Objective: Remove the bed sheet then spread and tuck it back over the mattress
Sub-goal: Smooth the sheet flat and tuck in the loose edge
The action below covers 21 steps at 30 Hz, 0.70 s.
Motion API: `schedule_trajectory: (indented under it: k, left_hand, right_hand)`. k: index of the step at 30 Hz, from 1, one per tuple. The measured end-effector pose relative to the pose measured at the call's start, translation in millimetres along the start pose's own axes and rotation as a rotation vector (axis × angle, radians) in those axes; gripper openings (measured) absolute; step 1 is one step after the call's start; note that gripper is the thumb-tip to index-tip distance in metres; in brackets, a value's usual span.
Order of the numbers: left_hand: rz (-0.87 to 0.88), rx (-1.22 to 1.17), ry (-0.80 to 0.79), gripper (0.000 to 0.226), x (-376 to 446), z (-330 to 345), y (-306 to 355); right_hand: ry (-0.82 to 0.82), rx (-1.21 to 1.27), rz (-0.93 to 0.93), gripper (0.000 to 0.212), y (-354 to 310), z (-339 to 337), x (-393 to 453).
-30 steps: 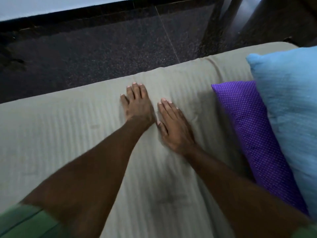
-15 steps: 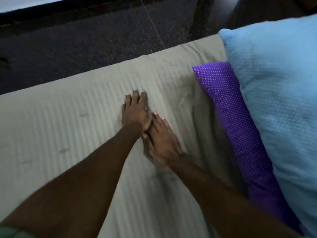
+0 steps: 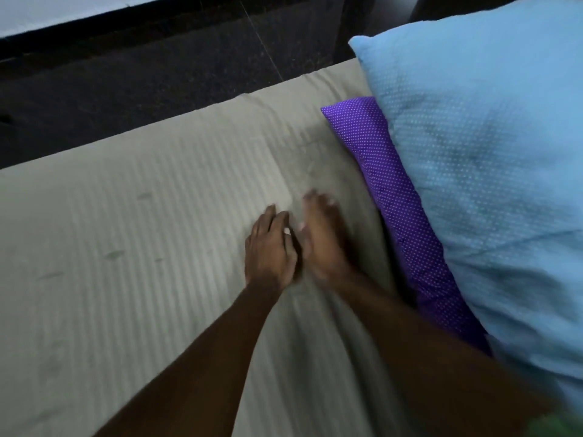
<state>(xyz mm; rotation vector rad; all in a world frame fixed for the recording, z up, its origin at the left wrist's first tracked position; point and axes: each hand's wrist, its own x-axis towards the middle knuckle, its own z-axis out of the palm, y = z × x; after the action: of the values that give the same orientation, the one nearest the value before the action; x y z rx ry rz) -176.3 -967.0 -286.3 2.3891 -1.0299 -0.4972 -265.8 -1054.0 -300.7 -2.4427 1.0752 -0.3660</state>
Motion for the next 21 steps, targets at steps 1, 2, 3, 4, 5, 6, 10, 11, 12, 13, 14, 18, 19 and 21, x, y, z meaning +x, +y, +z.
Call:
schedule_trajectory:
  k: [1, 2, 3, 4, 5, 6, 10, 11, 12, 13, 14, 18, 19, 21]
  left_hand:
    - [-0.014, -0.039, 0.016, 0.05, -6.9, 1.6, 3.3]
    - [-0.022, -0.05, 0.028, 0.05, -12.0, 3.1, 4.8]
    - [-0.02, -0.02, 0.026, 0.049, -18.8, 5.5, 5.2]
    - [-0.014, 0.03, 0.016, 0.048, -24.9, 7.1, 5.9]
    - [-0.005, 0.076, -0.001, 0.049, -27.6, 8.6, 8.7]
    - [0.005, 0.097, -0.018, 0.05, -30.7, 11.2, 15.1]
    - [0.052, 0.087, -0.097, 0.046, -39.2, 21.4, 40.4]
    - [0.058, 0.065, -0.113, 0.045, -42.1, 23.9, 45.9]
    - [0.045, 0.028, -0.114, 0.045, -44.2, 26.3, 48.9]
    - [0.023, -0.016, -0.1, 0.045, -47.8, 28.9, 53.2]
    - [-0.009, -0.058, -0.072, 0.044, -51.4, 29.9, 56.5]
    - [-0.12, -0.07, -0.026, 0.035, -69.0, 31.6, 70.3]
    - [-0.109, -0.061, -0.04, 0.035, -75.4, 33.0, 72.7]
    - [-0.044, -0.045, -0.078, 0.034, -89.0, 38.9, 70.8]
  right_hand:
    - [-0.137, 0.004, -0.127, 0.064, -8.9, 4.3, -29.6]
    - [-0.198, -0.019, -0.233, 0.068, -12.5, 7.2, -51.8]
    - [-0.198, -0.071, -0.295, 0.071, -1.7, 10.2, -69.9]
    - [-0.146, -0.113, -0.344, 0.069, 15.9, 10.3, -77.6]
    - [-0.078, -0.155, -0.338, 0.064, 35.6, 5.4, -74.4]
    - [0.001, -0.163, -0.27, 0.061, 55.8, -0.3, -69.3]
    - [0.31, -0.002, 0.319, 0.051, 92.8, -23.1, -43.2]
    - [0.351, -0.005, 0.371, 0.05, 88.2, -22.8, -43.3]
    - [0.379, -0.035, 0.372, 0.051, 78.8, -22.4, -45.6]
    - [0.37, -0.089, 0.342, 0.053, 65.5, -25.4, -56.2]
    - [0.32, -0.138, 0.26, 0.056, 53.0, -21.2, -71.4]
    - [-0.099, -0.239, -0.211, 0.067, 47.1, -4.7, -150.0]
    - [-0.132, -0.241, -0.227, 0.068, 62.5, -7.9, -156.2]
    - [-0.023, -0.298, -0.127, 0.066, 85.3, -20.3, -153.1]
